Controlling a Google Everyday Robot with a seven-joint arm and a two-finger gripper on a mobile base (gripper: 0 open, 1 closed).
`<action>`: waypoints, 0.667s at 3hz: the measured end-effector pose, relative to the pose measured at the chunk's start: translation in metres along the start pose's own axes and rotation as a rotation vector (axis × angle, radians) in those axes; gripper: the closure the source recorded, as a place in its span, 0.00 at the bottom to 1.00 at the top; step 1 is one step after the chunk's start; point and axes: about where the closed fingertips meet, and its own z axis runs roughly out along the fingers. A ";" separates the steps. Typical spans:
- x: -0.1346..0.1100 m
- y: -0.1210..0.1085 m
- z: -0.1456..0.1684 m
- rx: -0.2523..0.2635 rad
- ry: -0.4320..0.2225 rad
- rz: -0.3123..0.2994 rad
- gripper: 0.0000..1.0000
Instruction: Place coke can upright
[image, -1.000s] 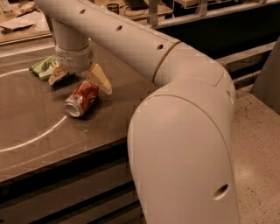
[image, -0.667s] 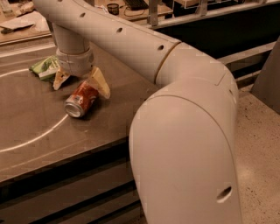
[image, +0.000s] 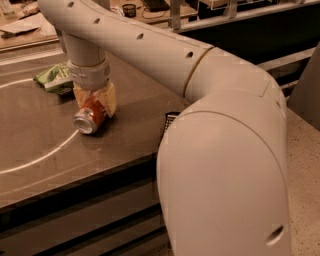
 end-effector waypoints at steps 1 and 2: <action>-0.002 0.007 -0.003 0.013 0.005 0.002 0.85; -0.002 0.012 -0.019 0.113 -0.002 -0.045 1.00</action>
Offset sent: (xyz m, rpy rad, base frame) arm -0.0099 -0.0316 0.0446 0.2261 -0.0395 0.1417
